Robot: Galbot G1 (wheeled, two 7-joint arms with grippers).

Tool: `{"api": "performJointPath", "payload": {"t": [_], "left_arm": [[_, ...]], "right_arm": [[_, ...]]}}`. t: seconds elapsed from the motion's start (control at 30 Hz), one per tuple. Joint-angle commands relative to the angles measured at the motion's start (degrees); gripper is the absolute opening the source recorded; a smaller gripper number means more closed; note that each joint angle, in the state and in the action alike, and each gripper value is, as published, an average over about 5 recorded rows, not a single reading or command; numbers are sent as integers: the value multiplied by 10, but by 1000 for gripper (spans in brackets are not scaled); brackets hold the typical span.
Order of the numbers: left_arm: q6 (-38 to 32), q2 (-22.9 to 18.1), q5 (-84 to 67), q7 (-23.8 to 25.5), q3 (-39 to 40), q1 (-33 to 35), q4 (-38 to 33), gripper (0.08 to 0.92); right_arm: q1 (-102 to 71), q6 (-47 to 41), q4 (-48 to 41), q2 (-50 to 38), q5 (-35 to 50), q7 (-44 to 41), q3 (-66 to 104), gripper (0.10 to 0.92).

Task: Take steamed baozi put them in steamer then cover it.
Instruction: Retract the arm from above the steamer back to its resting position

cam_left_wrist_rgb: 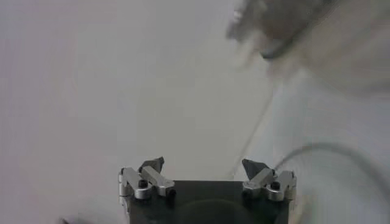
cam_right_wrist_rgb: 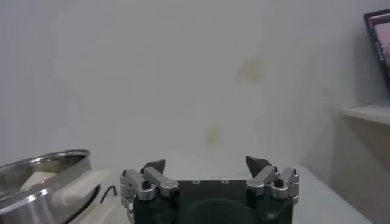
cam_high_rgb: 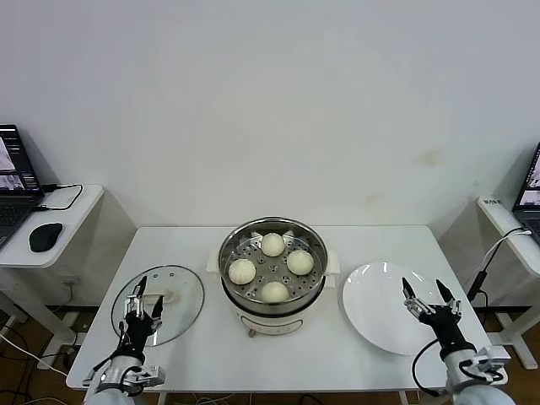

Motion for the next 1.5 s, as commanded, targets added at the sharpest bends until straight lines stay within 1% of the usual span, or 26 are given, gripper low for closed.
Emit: {"api": "performJointPath", "payload": {"t": [0.03,0.27,0.4,0.57,1.07,1.3,1.5], "left_arm": [[60,39,149,-38,23,-49,95,823],[59,45,151,-2,28,-70,115,823],[67,46,148,6,32,-83,127,823],[75,45,142,20,38,-86,125,823],[76,47,132,63,47,-103,131,823],[86,41,119,64,54,-114,135,823],[112,34,96,64,58,-127,141,823]], "right_arm": [[-10,-5,7,11,2,0,12,823],[-15,-4,7,18,-1,0,20,822],[-18,-1,5,23,-4,-1,21,823],[-16,-2,2,25,-5,-1,22,822],[-17,-1,-3,24,-7,-2,23,823],[-14,0,-7,28,-10,-4,21,823],[-15,3,-10,27,-13,-5,23,823]]}}
